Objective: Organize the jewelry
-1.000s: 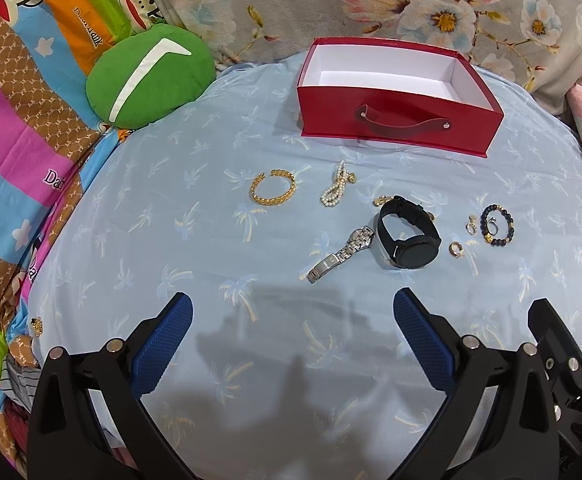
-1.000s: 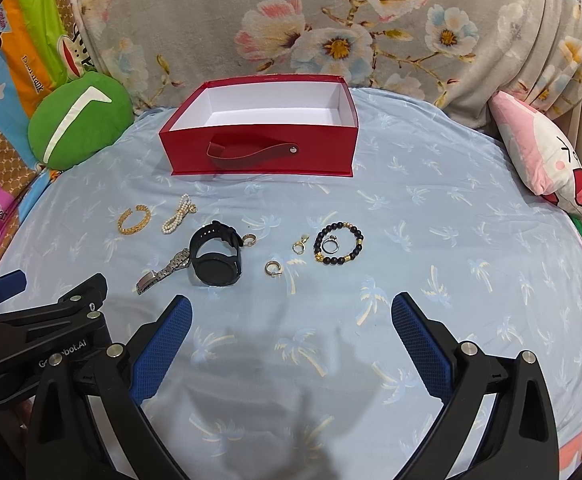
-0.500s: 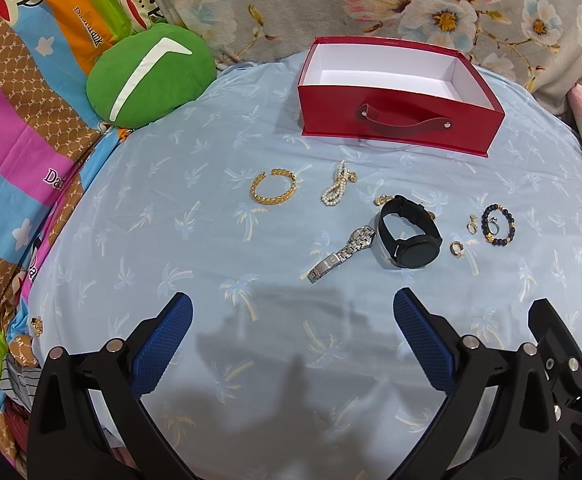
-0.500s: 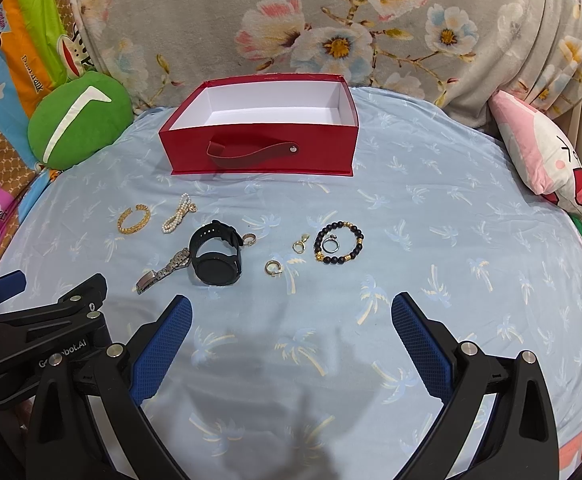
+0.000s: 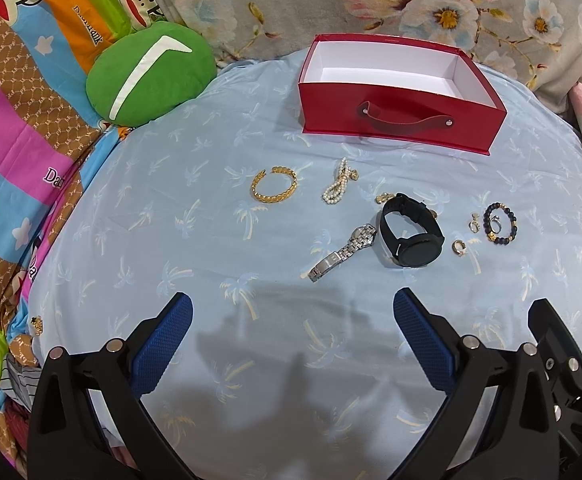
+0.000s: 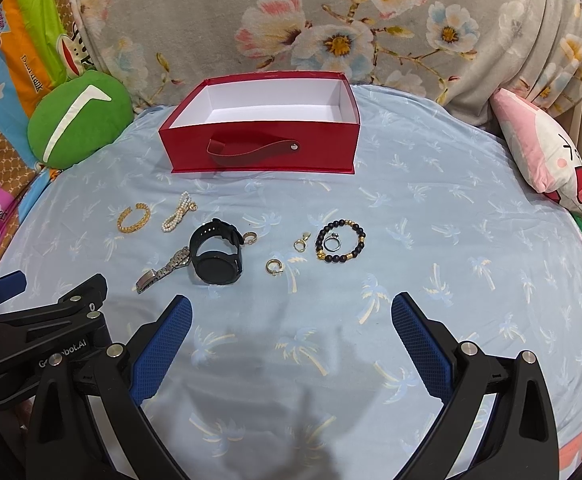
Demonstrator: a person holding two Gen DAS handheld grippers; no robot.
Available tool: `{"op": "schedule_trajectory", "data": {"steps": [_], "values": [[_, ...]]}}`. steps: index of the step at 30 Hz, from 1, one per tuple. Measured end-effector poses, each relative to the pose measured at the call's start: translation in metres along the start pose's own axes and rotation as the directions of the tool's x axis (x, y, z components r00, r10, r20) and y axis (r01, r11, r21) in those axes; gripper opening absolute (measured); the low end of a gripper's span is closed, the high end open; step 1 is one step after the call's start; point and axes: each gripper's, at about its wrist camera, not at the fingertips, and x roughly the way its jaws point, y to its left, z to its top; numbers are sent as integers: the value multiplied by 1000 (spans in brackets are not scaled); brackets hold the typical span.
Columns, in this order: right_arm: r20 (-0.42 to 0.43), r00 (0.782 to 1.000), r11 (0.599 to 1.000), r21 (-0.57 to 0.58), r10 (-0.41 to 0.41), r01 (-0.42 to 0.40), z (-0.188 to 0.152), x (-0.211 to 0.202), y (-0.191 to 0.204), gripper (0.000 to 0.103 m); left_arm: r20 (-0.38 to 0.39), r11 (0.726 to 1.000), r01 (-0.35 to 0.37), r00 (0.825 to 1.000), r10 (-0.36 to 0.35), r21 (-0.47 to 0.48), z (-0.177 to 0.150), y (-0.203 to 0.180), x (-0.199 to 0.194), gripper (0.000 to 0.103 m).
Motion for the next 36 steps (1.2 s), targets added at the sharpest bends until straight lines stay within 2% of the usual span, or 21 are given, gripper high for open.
{"op": "schedule_trajectory", "data": {"steps": [11, 25, 29, 36], "values": [[-2, 1000, 1000, -3, 8, -8, -2, 2, 0, 98, -16, 1000, 14, 1000, -14, -2, -3, 3, 5, 98], [-92, 996, 996, 87, 15, -7, 4, 64, -38, 98, -113, 993, 32, 993, -44, -112, 8, 25, 61, 98], [-122, 992, 993, 116, 29, -15, 13, 86, -49, 88, -145, 993, 36, 988, -53, -116, 13, 28, 78, 98], [-126, 992, 991, 136, 9, 8, 32, 116, -63, 75, -156, 992, 50, 985, -68, -115, 24, 28, 96, 98]]}}
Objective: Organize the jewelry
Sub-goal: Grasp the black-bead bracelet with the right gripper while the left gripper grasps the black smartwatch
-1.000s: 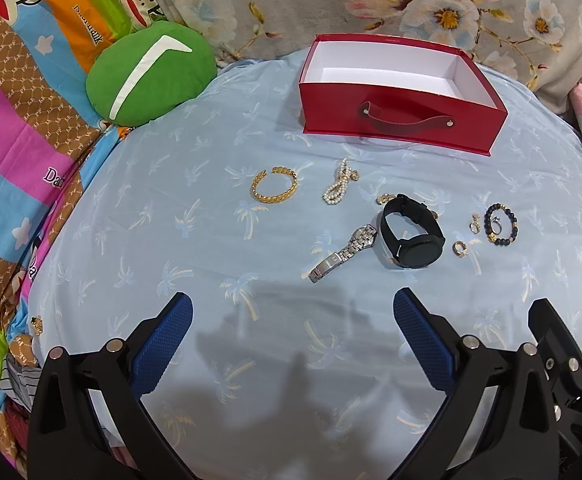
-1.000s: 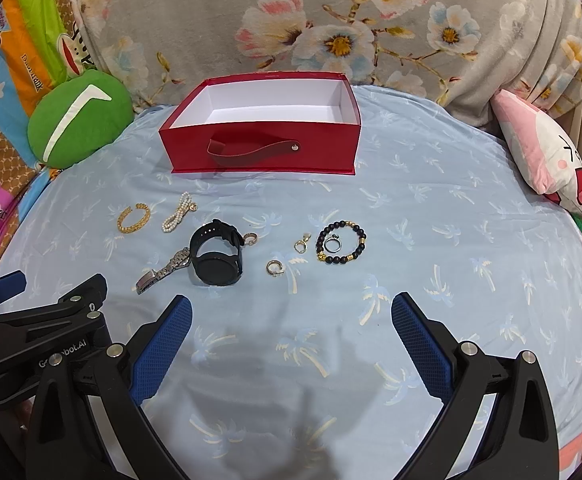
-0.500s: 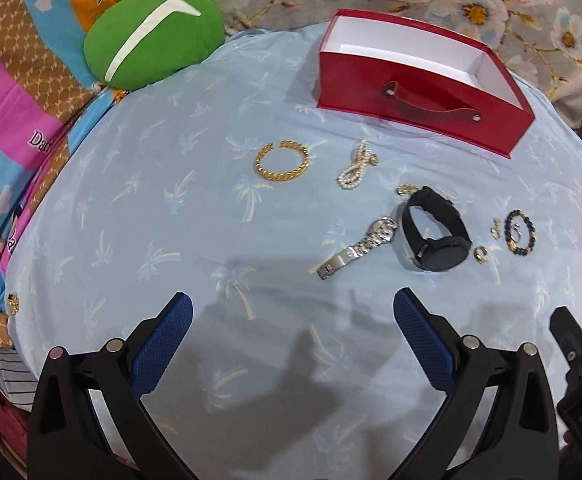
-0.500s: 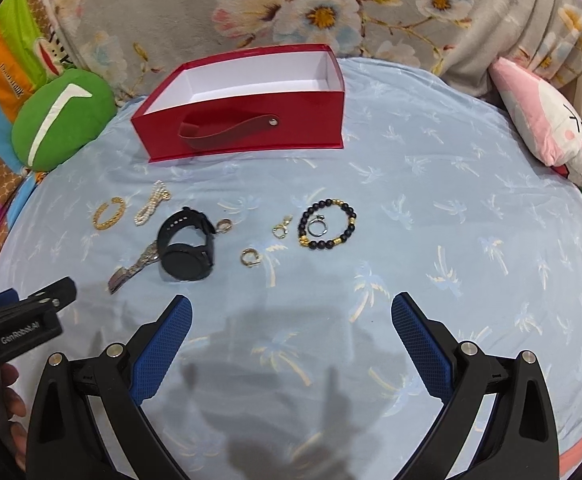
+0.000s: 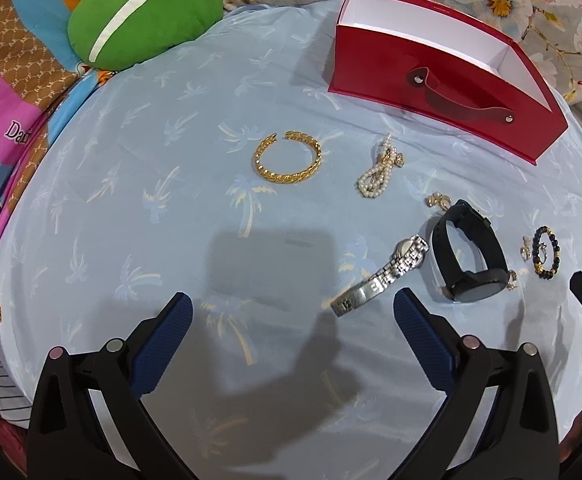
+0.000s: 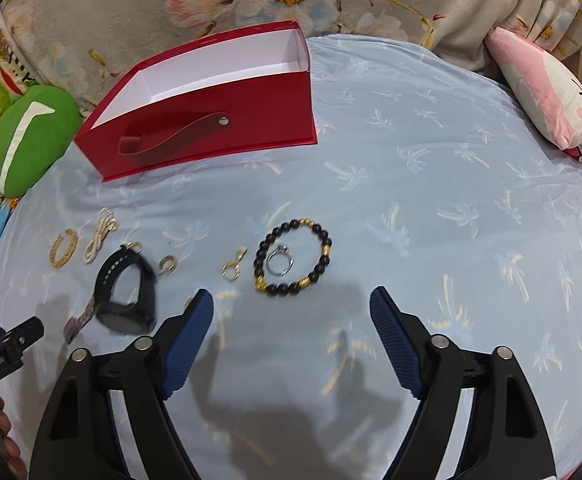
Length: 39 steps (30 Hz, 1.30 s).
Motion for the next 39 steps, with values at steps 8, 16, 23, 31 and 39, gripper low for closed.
{"op": "schedule_trajectory", "data": {"steps": [8, 16, 23, 31, 39], "values": [[-40, 999, 999, 43, -12, 14, 17, 32, -17, 51, -14, 998, 37, 999, -37, 42, 8, -21, 6, 98], [-93, 995, 999, 40, -19, 23, 19, 58, -19, 36, -40, 998, 49, 998, -47, 46, 9, -26, 16, 98], [-83, 995, 999, 10, -48, 49, 20, 63, -15, 26, -47, 996, 63, 997, -60, 57, 10, -31, 19, 98], [-71, 996, 999, -13, -52, 52, 20, 64, -16, 7, -54, 993, 95, 994, -92, 67, 9, -38, 18, 98], [-18, 1000, 1000, 17, 26, -25, 26, 47, -15, 7, -44, 980, 179, 983, -176, 83, 23, -61, 10, 98]]}}
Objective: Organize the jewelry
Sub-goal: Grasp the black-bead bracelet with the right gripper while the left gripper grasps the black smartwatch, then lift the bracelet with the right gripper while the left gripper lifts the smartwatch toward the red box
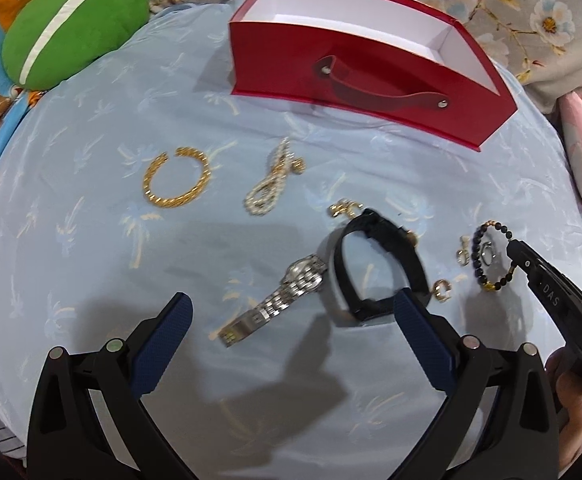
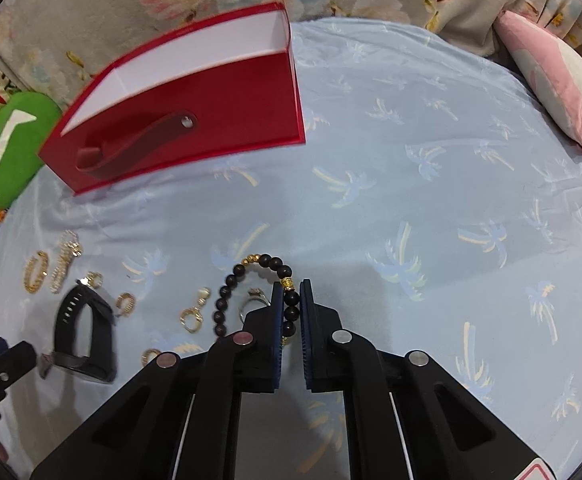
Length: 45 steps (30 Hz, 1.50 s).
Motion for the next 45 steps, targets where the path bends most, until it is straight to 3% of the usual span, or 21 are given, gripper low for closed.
{"op": "schedule_trajectory", "data": {"steps": [10, 15, 21, 25, 26, 27, 36, 41, 45], "values": [[62, 995, 997, 17, 79, -80, 9, -34, 3, 7, 17, 998, -5, 1000, 4, 63, 13, -31, 21, 95], [67, 993, 995, 25, 94, -95, 8, -40, 0, 7, 22, 991, -19, 1000, 16, 132, 15, -46, 28, 74], [60, 993, 994, 30, 99, -101, 7, -40, -2, 7, -27, 990, 3, 1000, 1, 139, 16, -47, 42, 49], [54, 993, 994, 31, 106, -108, 5, -39, -2, 7, -37, 990, 34, 999, -29, 135, 16, -46, 40, 20], [53, 993, 993, 29, 108, -110, 5, -39, -1, 7, -38, 990, 43, 999, -38, 133, 17, -46, 39, 8], [53, 992, 993, 26, 110, -112, 4, -39, 0, 7, -40, 990, 59, 998, -54, 130, 17, -45, 37, 5], [72, 988, 991, -3, 136, -136, 5, -51, 11, 7, 43, 982, 124, 990, -132, 141, 19, -44, -3, 3], [98, 983, 988, -22, 155, -153, 8, -66, 18, 7, 81, 972, 182, 977, -195, 151, 19, -44, -32, 0], [133, 975, 984, -53, 178, -172, 13, -83, 28, 7, 154, 968, 196, 963, -220, 158, 24, -42, -63, 0]]}}
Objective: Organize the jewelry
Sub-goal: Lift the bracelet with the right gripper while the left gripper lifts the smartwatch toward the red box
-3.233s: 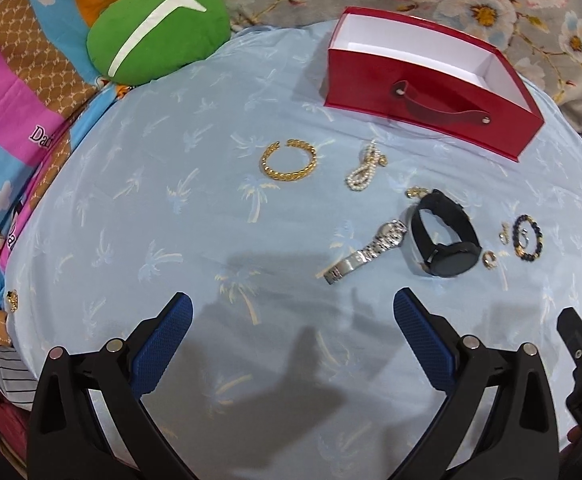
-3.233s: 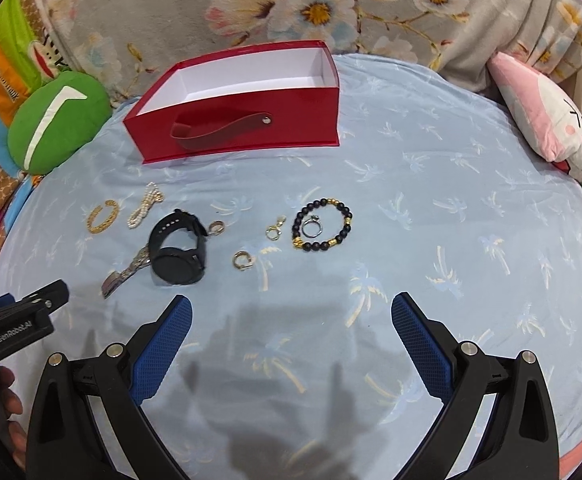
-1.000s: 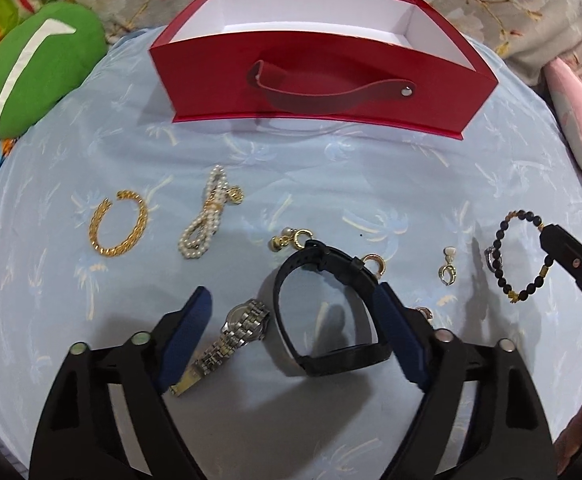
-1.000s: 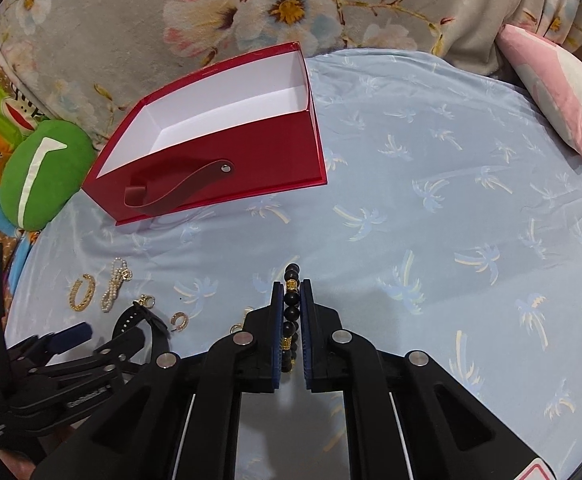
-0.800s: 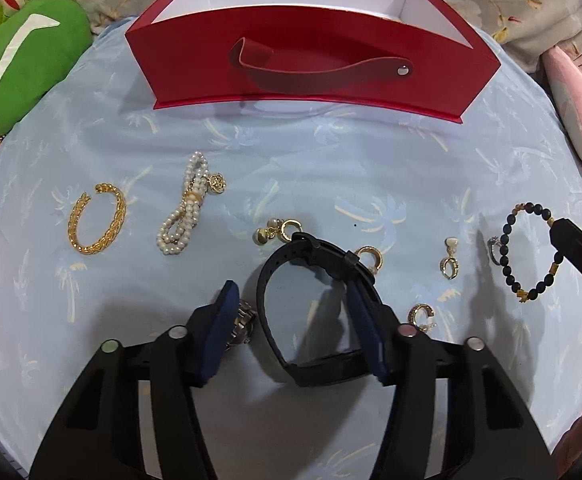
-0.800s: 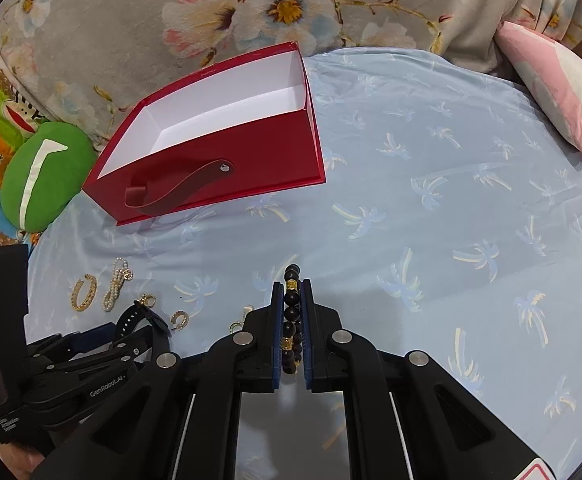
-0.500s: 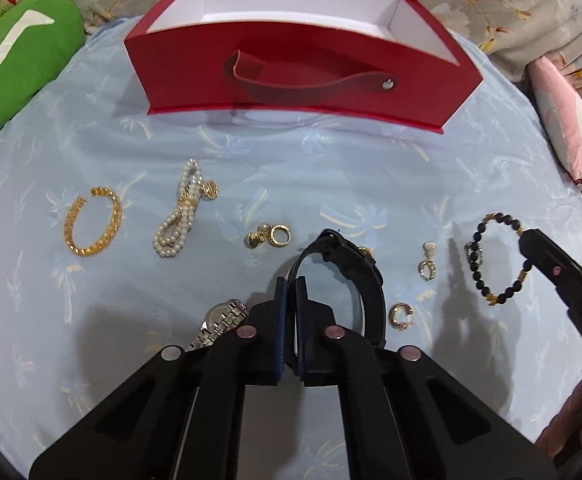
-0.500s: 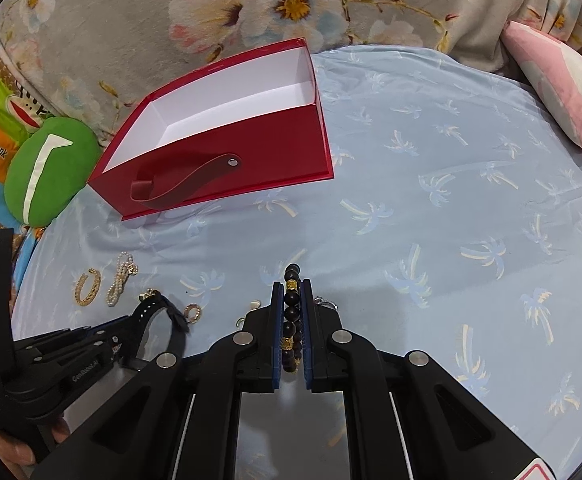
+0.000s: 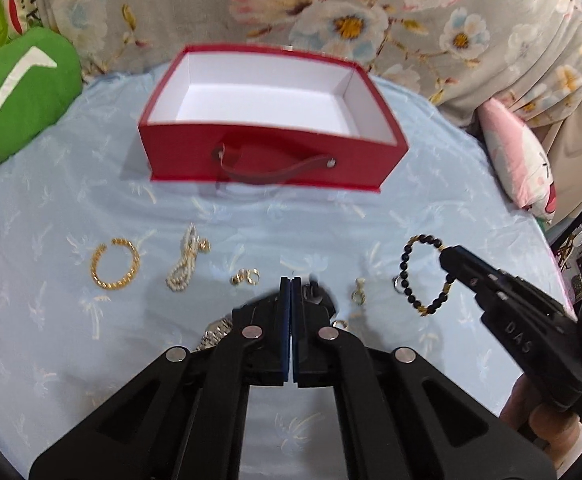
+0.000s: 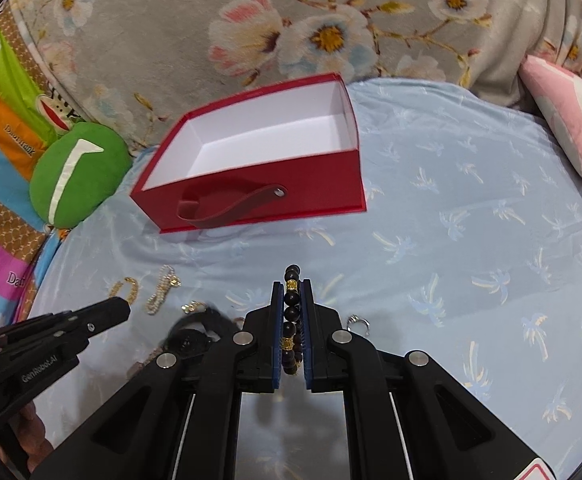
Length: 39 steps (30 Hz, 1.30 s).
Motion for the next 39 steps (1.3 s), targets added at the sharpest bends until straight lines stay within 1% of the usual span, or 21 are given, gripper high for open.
{"op": "schedule_trajectory", "data": {"steps": [3, 5, 7, 9, 11, 13, 15, 18, 20, 24, 28, 30, 32, 34, 37, 38, 39], "values": [[24, 1000, 1000, -20, 6, -6, 5, -9, 8, 7, 42, 1000, -11, 999, 10, 13, 7, -2, -16, 0], [27, 1000, 1000, -20, 8, -7, 6, -10, 9, 7, 42, 1000, -18, 999, 18, 10, 7, 0, -18, 0], [24, 1000, 1000, -20, 4, -3, 4, -11, 9, 7, 15, 1000, -25, 1000, 25, 11, 4, 2, -12, 0], [13, 1000, 1000, -14, 1, -1, 1, -9, 7, 7, -29, 999, -32, 999, 32, 11, -4, 4, 1, 1], [2, 1000, 1000, -13, -3, 3, -1, -7, 6, 7, -70, 998, -61, 996, 62, 13, -13, 7, 15, 3], [-6, 1000, 1000, -9, -7, 7, -3, -5, 4, 7, -113, 998, -65, 992, 63, -8, -23, 13, 26, 14], [-14, 1000, 1000, -7, -10, 10, -5, -3, 3, 7, -142, 996, -68, 988, 59, -61, -30, 23, 33, 42], [-23, 1000, 1000, -4, -9, 9, -7, 0, 1, 7, -147, 990, -48, 989, 28, -135, -38, 34, 33, 56], [-31, 1000, 1000, -3, -6, 6, -8, 3, 1, 7, -147, 986, -39, 989, 15, -160, -39, 38, 35, 63], [-41, 999, 1000, -3, 1, -1, -11, 8, 4, 7, -139, 977, -19, 990, -11, -211, -36, 43, 45, 63], [-46, 999, 1000, -1, -2, 2, -11, 10, 3, 7, -172, 964, -3, 984, -44, -264, -33, 46, 65, 63], [-47, 999, 1000, 1, -7, 7, -11, 10, 2, 7, -167, 957, 6, 984, -56, -290, -31, 48, 70, 63], [-51, 999, 1000, 5, -11, 11, -11, 12, 0, 7, -158, 954, 15, 985, -65, -299, -27, 48, 72, 62], [-54, 998, 1000, 7, -13, 13, -11, 14, -2, 7, -144, 956, 8, 988, -52, -293, -23, 48, 72, 58], [-62, 998, 1000, 9, -12, 13, -12, 17, -2, 7, -146, 957, 15, 988, -59, -289, -19, 49, 76, 39], [-65, 998, 1000, 9, -11, 12, -12, 19, -2, 7, -153, 958, 13, 986, -58, -285, -19, 49, 79, 24], [-67, 998, 1000, 8, -10, 11, -13, 20, -2, 7, -156, 960, 16, 986, -62, -280, -19, 49, 82, 19]]}}
